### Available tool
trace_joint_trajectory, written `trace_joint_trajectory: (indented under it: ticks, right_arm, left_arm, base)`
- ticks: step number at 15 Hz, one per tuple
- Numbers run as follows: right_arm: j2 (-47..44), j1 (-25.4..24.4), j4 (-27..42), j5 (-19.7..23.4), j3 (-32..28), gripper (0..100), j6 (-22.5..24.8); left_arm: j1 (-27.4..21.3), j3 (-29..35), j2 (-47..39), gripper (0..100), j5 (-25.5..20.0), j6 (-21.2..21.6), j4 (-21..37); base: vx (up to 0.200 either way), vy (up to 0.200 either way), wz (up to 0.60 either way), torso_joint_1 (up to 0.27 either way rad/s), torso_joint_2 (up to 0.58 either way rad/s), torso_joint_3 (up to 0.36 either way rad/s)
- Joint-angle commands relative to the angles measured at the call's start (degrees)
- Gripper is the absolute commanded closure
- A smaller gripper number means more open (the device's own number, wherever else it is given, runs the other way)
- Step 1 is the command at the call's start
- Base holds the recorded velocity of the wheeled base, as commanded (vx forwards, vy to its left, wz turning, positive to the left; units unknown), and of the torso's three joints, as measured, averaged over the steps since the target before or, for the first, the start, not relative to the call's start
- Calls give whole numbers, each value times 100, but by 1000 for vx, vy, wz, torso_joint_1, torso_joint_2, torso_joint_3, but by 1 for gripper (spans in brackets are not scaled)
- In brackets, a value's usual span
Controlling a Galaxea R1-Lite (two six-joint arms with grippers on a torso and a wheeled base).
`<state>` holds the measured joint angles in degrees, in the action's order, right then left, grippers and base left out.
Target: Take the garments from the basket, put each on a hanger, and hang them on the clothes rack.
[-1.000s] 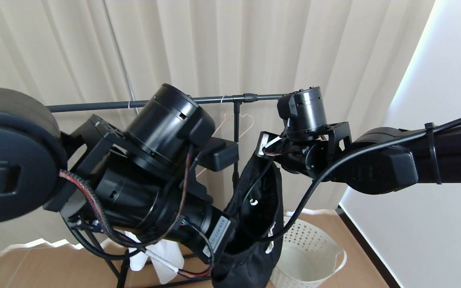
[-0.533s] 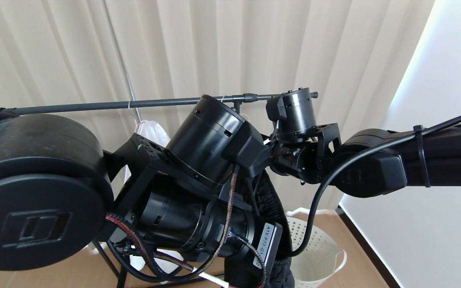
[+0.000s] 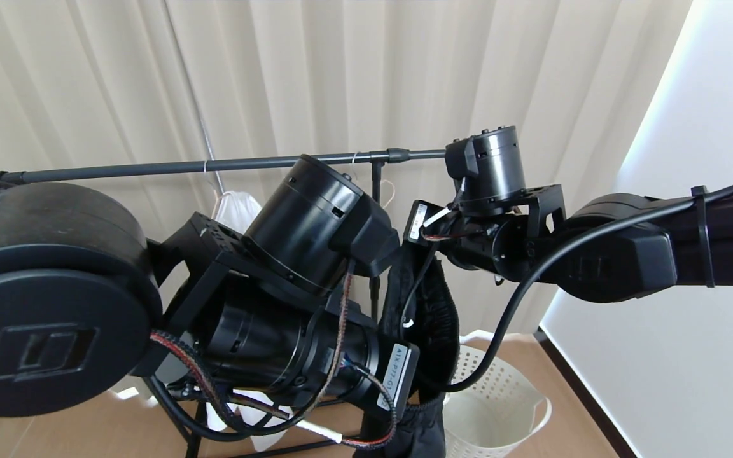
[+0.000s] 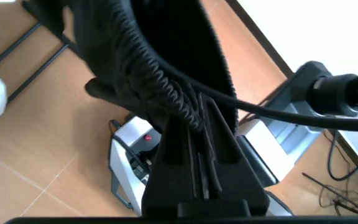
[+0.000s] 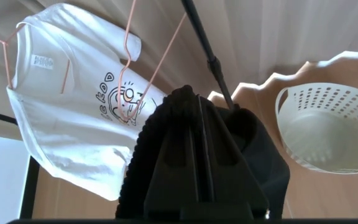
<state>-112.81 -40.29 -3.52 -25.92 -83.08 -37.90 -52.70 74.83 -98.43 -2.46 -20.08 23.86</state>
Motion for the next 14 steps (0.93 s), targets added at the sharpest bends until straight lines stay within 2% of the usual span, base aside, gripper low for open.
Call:
trace_joint_trajectory:
  ticks: [1, 3, 6, 9, 11, 14]
  right_arm:
    - [181, 83, -8, -19, 108, 100, 125]
    - [400, 144, -26, -27, 319, 100, 354]
    - [638, 162, -26, -36, 503, 100, 600]
    - [875, 162, -26, -80, 723, 100, 916]
    - [884, 162, -26, -115, 749, 100, 934]
    - [884, 162, -43, -361, 872, 100, 1171]
  left_arm:
    - [128, -153, 148, 100, 167, 21, -4]
    - [357, -170, 140, 100, 396, 30, -21]
    - [717, -161, 122, 100, 413, 171, -39]
    - [1095, -161, 140, 100, 659, 373, -39]
    - [1201, -161, 166, 100, 659, 443, -48]
    - [1473, -232, 96, 100, 651, 672, -399]
  base:
    - [0, 0, 0, 0, 0, 0]
    - [0, 0, 0, 0, 0, 0]
    - [0, 0, 0, 0, 0, 0]
    - [0, 0, 0, 0, 0, 0]
    - [0, 0, 0, 0, 0, 0]
    - [0, 0, 0, 0, 0, 0]
